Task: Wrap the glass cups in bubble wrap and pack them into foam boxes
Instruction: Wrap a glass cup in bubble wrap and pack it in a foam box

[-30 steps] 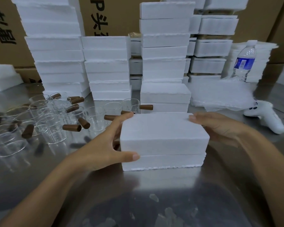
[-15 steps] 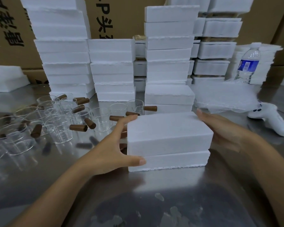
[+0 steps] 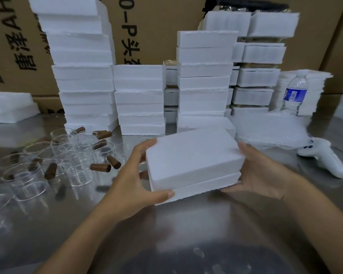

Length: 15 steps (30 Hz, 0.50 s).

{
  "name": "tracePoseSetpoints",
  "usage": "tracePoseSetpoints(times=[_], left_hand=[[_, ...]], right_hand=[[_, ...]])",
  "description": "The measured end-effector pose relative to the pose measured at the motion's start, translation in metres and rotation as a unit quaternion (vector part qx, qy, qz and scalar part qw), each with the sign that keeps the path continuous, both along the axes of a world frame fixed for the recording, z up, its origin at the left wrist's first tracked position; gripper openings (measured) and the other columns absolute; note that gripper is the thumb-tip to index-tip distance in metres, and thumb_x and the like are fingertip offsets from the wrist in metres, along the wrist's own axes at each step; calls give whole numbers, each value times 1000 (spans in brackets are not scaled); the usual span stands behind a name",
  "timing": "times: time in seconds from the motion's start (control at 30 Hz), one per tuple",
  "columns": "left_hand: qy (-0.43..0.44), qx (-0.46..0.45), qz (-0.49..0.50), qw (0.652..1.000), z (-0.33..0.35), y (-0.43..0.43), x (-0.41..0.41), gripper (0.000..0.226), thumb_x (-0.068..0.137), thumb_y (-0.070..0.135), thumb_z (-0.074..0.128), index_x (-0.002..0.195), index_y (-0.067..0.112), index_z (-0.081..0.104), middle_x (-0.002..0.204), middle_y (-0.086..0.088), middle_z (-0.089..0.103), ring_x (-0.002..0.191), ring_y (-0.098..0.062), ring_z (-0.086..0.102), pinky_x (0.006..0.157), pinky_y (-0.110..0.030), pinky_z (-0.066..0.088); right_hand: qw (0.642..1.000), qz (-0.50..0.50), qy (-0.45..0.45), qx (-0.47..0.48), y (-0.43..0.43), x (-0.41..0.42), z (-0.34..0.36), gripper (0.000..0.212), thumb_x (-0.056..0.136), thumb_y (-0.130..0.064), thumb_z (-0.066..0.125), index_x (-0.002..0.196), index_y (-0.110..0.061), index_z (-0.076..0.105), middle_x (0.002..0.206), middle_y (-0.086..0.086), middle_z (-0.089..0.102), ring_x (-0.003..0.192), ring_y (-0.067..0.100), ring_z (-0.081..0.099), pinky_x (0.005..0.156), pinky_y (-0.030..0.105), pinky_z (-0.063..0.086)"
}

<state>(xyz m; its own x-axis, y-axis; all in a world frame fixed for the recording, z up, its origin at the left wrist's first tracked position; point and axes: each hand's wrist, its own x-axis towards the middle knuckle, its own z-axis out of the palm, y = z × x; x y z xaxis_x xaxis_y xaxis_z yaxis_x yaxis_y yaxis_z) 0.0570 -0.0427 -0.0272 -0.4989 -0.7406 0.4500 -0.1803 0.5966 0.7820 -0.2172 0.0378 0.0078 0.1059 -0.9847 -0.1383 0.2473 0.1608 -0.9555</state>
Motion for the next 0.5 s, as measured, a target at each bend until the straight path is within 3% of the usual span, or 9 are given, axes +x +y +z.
tracePoseSetpoints(times=[0.1,0.17,0.23,0.33,0.43,0.5], left_hand=[[10,-13,-2,1000,-2,0,-5,104,46,50,83,132,58,24,125,43,37,114,21,39,77,-3,45],[28,-2,-9,1000,-5,0,-8,112,46,51,84,134,62,16,125,47,35,113,26,37,73,4,41],[64,21,-15,998,-6,-1,-12,126,43,53,87,134,67,2,126,55,27,113,31,33,74,5,38],[98,57,-15,993,-7,-2,-15,133,37,63,86,127,74,-12,129,55,13,121,29,26,93,-6,35],[66,85,-27,994,-14,0,-19,127,39,64,84,123,77,-11,143,33,14,136,7,26,109,-27,33],[33,93,-40,994,-20,2,-22,122,42,63,83,121,78,-9,146,27,17,132,9,29,105,-23,36]], right_hand=[[997,-73,-12,11,-3,6,5,63,58,-32,76,118,-18,60,112,7,68,98,27,65,86,52,52],[995,-98,-16,9,-6,8,11,51,61,-28,69,111,-18,61,106,8,67,95,28,63,90,50,47],[994,-107,-5,0,-8,8,22,43,59,-28,68,100,-18,62,94,7,66,87,27,62,82,45,47],[990,-138,-15,-14,-12,3,44,39,59,-28,67,95,-18,60,84,7,64,86,26,59,84,44,43],[977,-208,-43,-33,-23,-3,73,39,58,-33,69,93,-17,59,76,5,67,85,26,62,86,44,44],[962,-259,-75,-41,-36,-9,90,34,66,-35,69,94,-18,58,83,5,64,82,25,63,80,40,48]])
